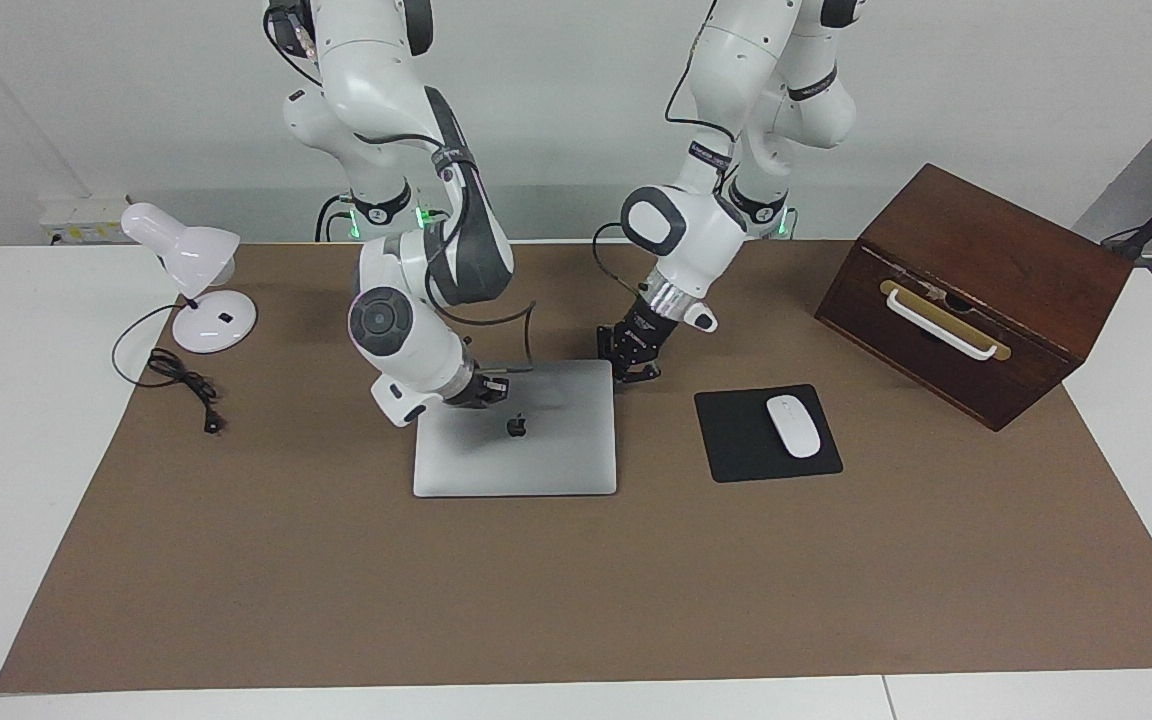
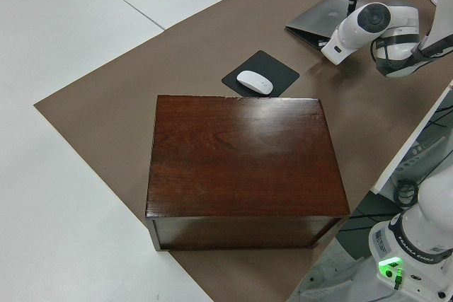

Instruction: Close laptop with both arms

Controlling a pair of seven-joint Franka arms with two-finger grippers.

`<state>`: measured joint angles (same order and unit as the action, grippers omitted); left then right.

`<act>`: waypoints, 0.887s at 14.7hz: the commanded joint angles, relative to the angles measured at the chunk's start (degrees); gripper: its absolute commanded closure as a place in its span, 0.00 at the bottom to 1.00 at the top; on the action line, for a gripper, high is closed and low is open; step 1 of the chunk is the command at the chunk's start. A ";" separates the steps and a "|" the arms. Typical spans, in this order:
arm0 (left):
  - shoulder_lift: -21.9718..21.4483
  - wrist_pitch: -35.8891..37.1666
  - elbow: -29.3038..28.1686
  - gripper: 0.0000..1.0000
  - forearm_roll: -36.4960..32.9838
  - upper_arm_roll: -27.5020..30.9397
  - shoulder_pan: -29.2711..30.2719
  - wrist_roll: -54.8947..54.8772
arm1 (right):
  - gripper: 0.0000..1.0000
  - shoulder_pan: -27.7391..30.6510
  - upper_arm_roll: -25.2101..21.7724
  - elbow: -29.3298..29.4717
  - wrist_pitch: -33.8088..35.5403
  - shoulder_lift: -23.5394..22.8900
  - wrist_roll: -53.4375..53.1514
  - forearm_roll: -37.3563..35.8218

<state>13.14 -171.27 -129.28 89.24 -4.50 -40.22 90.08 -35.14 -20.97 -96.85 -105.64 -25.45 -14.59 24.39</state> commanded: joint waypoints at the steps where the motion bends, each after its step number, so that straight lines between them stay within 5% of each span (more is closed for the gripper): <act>1: 1.72 -0.91 -0.62 1.00 1.46 -0.07 -0.30 -1.66 | 1.00 -0.37 -0.04 -2.81 -1.41 1.98 -0.61 1.18; 13: 1.63 -0.91 -0.62 1.00 1.55 -0.07 -0.39 -1.75 | 1.00 -0.54 -0.04 -5.36 -3.35 2.77 -0.61 1.18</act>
<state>13.14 -171.27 -129.29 89.24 -4.51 -40.22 89.95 -35.35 -20.94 -98.82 -107.06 -24.98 -14.59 24.39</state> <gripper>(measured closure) 0.991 0.991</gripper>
